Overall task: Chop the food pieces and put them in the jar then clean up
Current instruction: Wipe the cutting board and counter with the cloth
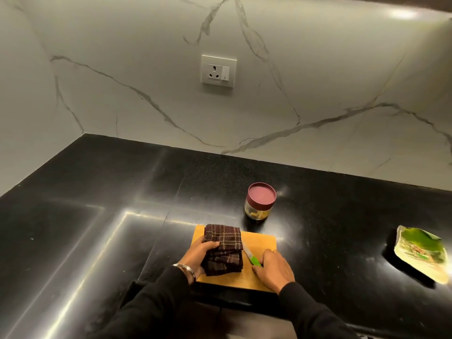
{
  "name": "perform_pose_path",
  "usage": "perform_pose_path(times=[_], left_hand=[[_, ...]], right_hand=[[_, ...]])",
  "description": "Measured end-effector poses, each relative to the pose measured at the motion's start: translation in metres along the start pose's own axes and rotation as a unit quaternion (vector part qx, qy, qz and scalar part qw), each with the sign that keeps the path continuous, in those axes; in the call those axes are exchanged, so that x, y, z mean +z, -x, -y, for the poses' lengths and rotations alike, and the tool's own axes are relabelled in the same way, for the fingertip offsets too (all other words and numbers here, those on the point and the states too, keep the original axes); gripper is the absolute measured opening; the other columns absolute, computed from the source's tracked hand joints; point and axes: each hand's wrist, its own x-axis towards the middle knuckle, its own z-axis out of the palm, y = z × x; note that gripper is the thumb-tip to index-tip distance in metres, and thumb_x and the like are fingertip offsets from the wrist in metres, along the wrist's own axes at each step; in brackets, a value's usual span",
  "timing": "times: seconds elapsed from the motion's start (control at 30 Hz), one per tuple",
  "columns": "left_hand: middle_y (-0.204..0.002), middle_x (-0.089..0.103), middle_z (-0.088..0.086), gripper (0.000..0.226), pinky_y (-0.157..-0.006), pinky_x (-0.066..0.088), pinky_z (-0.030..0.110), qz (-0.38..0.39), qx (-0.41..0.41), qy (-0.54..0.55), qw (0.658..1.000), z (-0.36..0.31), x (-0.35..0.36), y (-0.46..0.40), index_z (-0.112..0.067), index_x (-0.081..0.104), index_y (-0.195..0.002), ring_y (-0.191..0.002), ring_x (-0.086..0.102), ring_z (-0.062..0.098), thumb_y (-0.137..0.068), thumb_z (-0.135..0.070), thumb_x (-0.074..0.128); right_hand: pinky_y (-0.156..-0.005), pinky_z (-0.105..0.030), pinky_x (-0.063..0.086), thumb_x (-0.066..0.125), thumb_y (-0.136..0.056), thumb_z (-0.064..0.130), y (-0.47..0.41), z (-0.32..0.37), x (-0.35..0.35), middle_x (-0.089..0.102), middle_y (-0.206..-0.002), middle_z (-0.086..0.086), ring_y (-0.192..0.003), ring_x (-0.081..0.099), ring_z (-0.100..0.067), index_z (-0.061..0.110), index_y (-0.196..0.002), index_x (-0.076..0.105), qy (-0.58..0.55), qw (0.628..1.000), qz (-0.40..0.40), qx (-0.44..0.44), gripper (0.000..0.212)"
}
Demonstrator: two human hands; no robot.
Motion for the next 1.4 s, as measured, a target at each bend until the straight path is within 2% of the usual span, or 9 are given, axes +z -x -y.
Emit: perform_pose_path(times=[0.27,0.43,0.73,1.03,1.13,1.2,1.3,1.37,1.4], left_hand=[[-0.114,0.07,0.02,0.025,-0.076,0.054,0.044,-0.012,-0.011,0.002,1.0,-0.007,-0.002,-0.005,-0.009,0.06,-0.12,-0.103,0.066,0.036,-0.096,-0.004,0.058],[-0.116,0.069,0.02,0.029,-0.085,0.054,0.051,-0.031,-0.017,0.014,0.999,-0.007,0.001,-0.005,-0.009,0.058,-0.123,-0.107,0.065,0.038,-0.094,-0.006,0.061],[-0.109,0.074,0.017,0.027,-0.097,0.051,0.056,-0.012,-0.005,0.018,1.0,-0.014,0.011,-0.002,-0.01,0.061,-0.121,-0.108,0.068,0.037,-0.095,-0.007,0.061],[-0.102,0.076,0.017,0.021,-0.087,0.055,0.048,0.023,-0.008,-0.002,1.0,-0.032,0.012,-0.008,-0.007,0.061,-0.117,-0.1,0.07,0.035,-0.096,-0.005,0.057],[-0.108,0.075,0.017,0.025,-0.088,0.056,0.048,0.037,-0.015,0.009,0.999,-0.03,0.01,-0.01,-0.007,0.061,-0.12,-0.104,0.07,0.034,-0.096,-0.008,0.059],[-0.114,0.073,0.018,0.028,-0.089,0.056,0.048,0.052,-0.032,0.036,0.997,-0.026,0.011,-0.014,-0.007,0.061,-0.123,-0.107,0.069,0.035,-0.095,-0.01,0.059],[-0.12,0.069,0.021,0.033,-0.092,0.056,0.048,0.078,-0.057,0.073,0.993,-0.015,0.012,-0.016,-0.004,0.062,-0.126,-0.113,0.066,0.038,-0.095,-0.014,0.059],[-0.12,0.069,0.02,0.034,-0.092,0.056,0.05,0.076,-0.039,0.056,0.995,-0.007,0.014,-0.019,-0.006,0.057,-0.128,-0.113,0.066,0.037,-0.095,-0.012,0.061],[-0.119,0.07,0.018,0.036,-0.091,0.057,0.049,0.061,-0.017,0.03,0.998,-0.003,0.013,-0.02,-0.007,0.054,-0.129,-0.111,0.067,0.035,-0.095,-0.01,0.062]], right_hand=[[-0.058,-0.02,0.043,0.054,-0.101,0.018,-0.017,-0.003,-0.045,0.06,-0.083,0.007,-0.074,0.057,-0.007,0.023,-0.094,0.048,-0.188,0.968,-0.141,-0.083,0.011],[-0.062,-0.033,0.037,0.044,-0.105,0.022,-0.07,-0.001,-0.085,0.053,-0.08,0.003,-0.075,0.053,-0.019,0.019,-0.089,0.056,-0.129,0.945,-0.257,-0.156,0.02],[-0.083,-0.035,0.036,0.046,-0.104,0.032,-0.129,0.004,-0.102,0.051,-0.105,-0.002,-0.098,0.048,-0.021,0.021,-0.119,0.063,0.053,0.962,-0.226,-0.143,0.025],[-0.092,-0.037,0.038,0.054,-0.101,0.04,-0.119,0.01,-0.099,0.049,-0.115,-0.002,-0.109,0.046,-0.02,0.02,-0.137,0.06,-0.023,0.958,-0.255,-0.131,0.041],[-0.089,-0.031,0.048,0.06,-0.096,0.042,-0.072,0.021,-0.085,0.052,-0.115,0.003,-0.107,0.053,-0.014,0.021,-0.13,0.06,-0.243,0.914,-0.29,-0.147,0.04],[-0.085,-0.024,0.05,0.067,-0.092,0.046,-0.031,0.035,-0.058,0.055,-0.12,0.003,-0.106,0.057,-0.009,0.025,-0.131,0.052,-0.424,0.881,-0.189,-0.093,0.047],[-0.095,-0.033,0.05,0.073,-0.081,0.055,0.007,0.055,-0.017,0.065,-0.126,-0.007,-0.114,0.062,-0.019,0.018,-0.137,0.048,-0.672,0.74,0.033,0.026,0.071],[-0.099,-0.043,0.051,0.07,-0.089,0.045,0.013,0.066,-0.005,0.072,-0.12,-0.012,-0.114,0.066,-0.028,0.012,-0.128,0.061,-0.755,0.645,0.103,0.055,0.052],[-0.098,-0.046,0.052,0.068,-0.091,0.037,0.014,0.072,-0.003,0.073,-0.117,-0.012,-0.111,0.068,-0.028,0.013,-0.124,0.065,-0.759,0.64,0.109,0.057,0.041]])
